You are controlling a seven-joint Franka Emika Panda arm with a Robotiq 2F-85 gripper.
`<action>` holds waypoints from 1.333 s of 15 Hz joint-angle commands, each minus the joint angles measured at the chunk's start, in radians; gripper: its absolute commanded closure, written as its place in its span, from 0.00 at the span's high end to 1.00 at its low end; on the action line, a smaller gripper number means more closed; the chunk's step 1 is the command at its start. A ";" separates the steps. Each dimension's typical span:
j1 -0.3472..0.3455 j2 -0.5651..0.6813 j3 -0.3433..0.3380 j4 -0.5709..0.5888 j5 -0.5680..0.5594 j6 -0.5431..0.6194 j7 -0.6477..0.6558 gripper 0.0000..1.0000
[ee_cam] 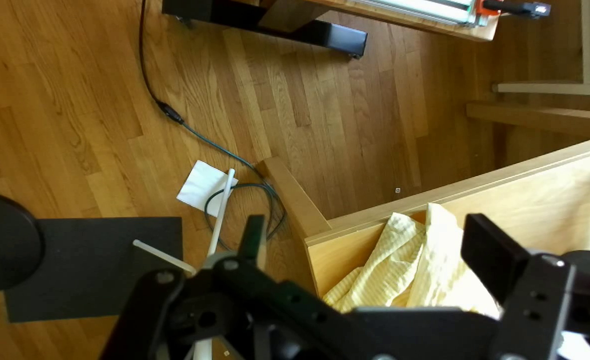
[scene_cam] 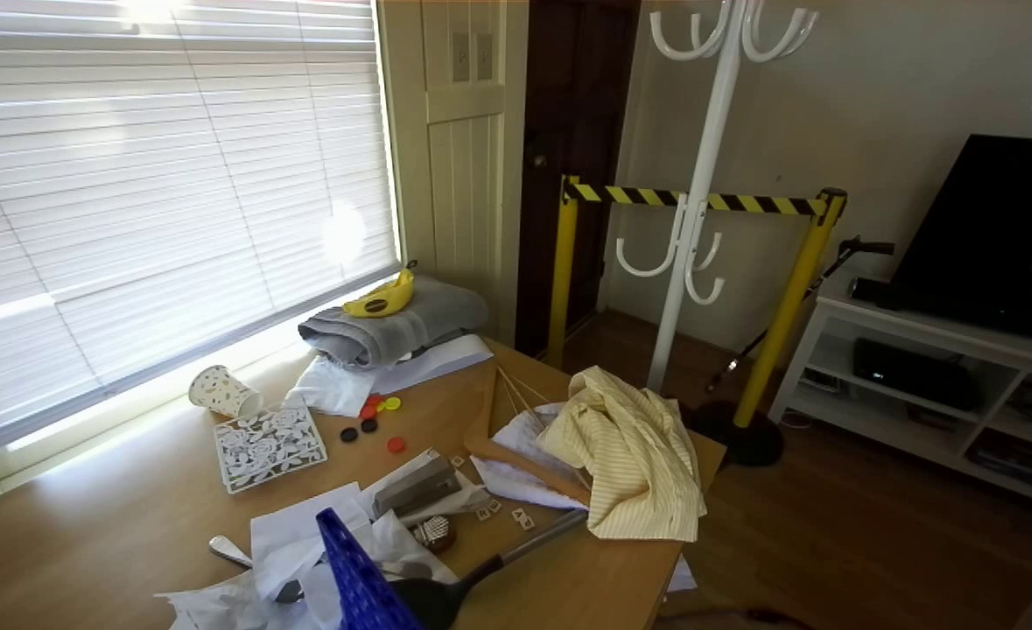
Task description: Hang the white towel on the coat rack
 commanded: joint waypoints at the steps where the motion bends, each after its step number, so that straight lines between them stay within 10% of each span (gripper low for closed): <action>1: -0.008 0.003 0.006 0.002 0.004 -0.002 -0.005 1.00; 20: 0.068 0.251 0.065 0.345 -0.190 0.536 -0.534 1.00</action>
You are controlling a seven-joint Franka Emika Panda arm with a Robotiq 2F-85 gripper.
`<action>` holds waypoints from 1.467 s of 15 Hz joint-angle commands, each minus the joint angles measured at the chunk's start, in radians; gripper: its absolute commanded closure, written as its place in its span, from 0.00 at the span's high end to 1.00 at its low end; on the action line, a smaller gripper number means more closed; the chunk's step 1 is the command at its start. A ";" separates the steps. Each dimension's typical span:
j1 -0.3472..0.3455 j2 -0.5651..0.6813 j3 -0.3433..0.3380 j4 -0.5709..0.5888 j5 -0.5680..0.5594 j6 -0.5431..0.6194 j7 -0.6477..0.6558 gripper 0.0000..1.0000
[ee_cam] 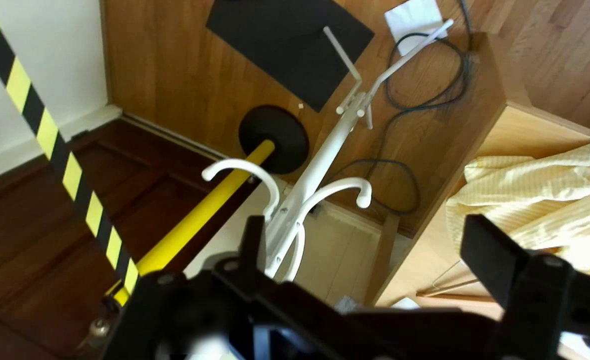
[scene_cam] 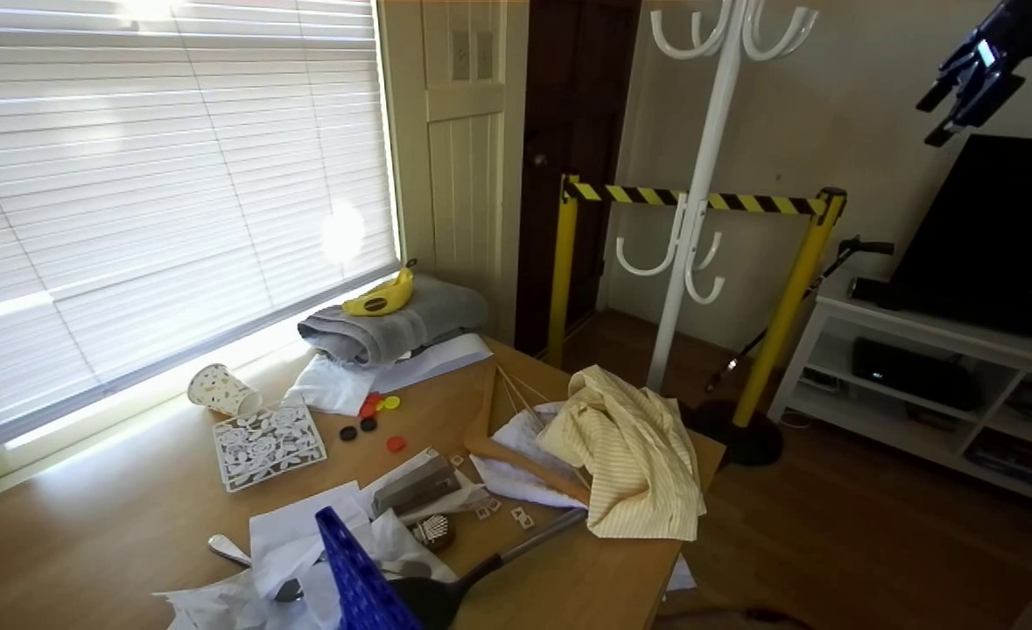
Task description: Hang the white towel on the coat rack
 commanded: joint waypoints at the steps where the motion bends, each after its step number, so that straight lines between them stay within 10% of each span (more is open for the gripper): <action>1: 0.013 0.013 0.058 0.064 -0.006 0.035 -0.042 1.00; 11: 0.022 0.012 0.087 0.062 0.060 0.083 0.039 1.00; 22: 0.245 0.468 0.202 0.490 0.476 0.113 -0.168 1.00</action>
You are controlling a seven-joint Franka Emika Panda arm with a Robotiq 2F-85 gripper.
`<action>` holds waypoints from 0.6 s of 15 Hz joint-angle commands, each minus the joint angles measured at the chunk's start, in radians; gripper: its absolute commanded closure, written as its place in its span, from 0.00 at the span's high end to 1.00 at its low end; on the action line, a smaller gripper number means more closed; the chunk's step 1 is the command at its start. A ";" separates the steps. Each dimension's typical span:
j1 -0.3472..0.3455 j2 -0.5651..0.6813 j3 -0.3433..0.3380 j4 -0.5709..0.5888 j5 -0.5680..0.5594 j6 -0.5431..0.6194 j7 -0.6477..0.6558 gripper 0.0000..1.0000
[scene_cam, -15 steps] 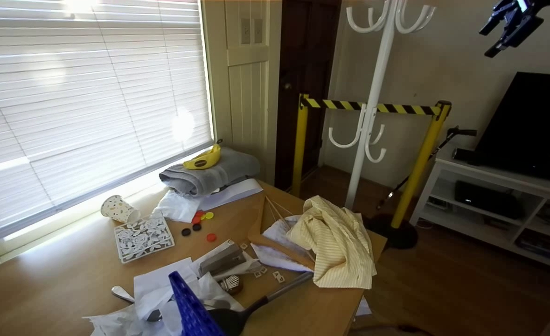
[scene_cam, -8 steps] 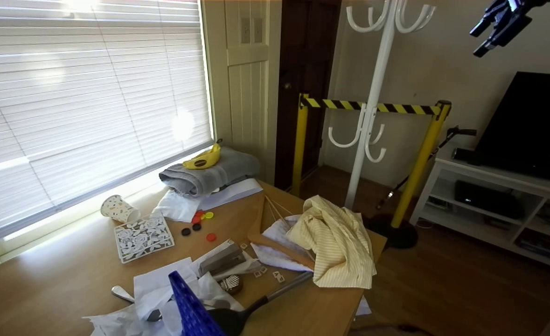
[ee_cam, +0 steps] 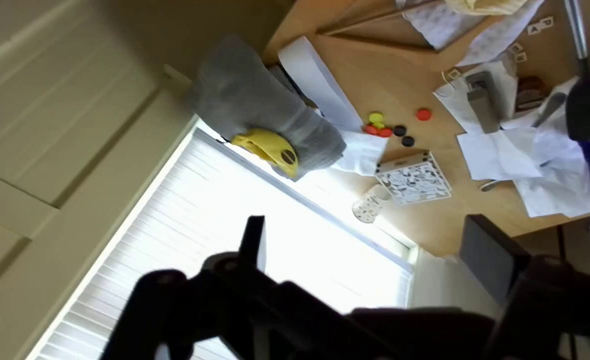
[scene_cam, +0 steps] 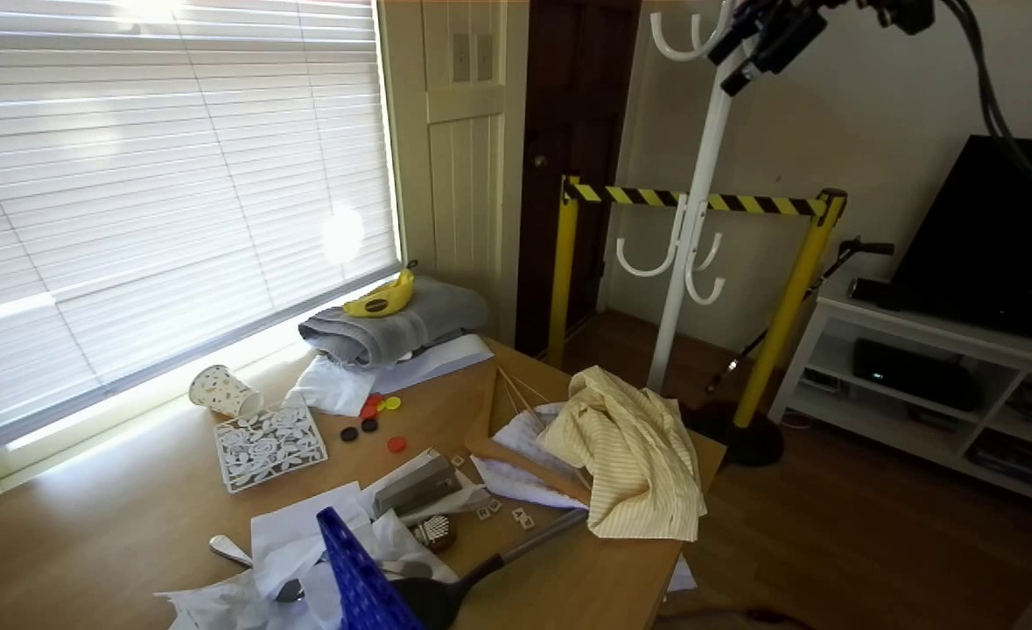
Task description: Hang the white towel on the coat rack
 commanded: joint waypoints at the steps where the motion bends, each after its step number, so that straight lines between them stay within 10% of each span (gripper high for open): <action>1: -0.007 0.189 0.052 0.234 0.062 -0.106 -0.159 1.00; 2: -0.038 0.093 0.073 0.096 0.034 -0.034 -0.078 1.00; 9: -0.049 0.201 0.104 0.225 0.061 -0.089 -0.121 1.00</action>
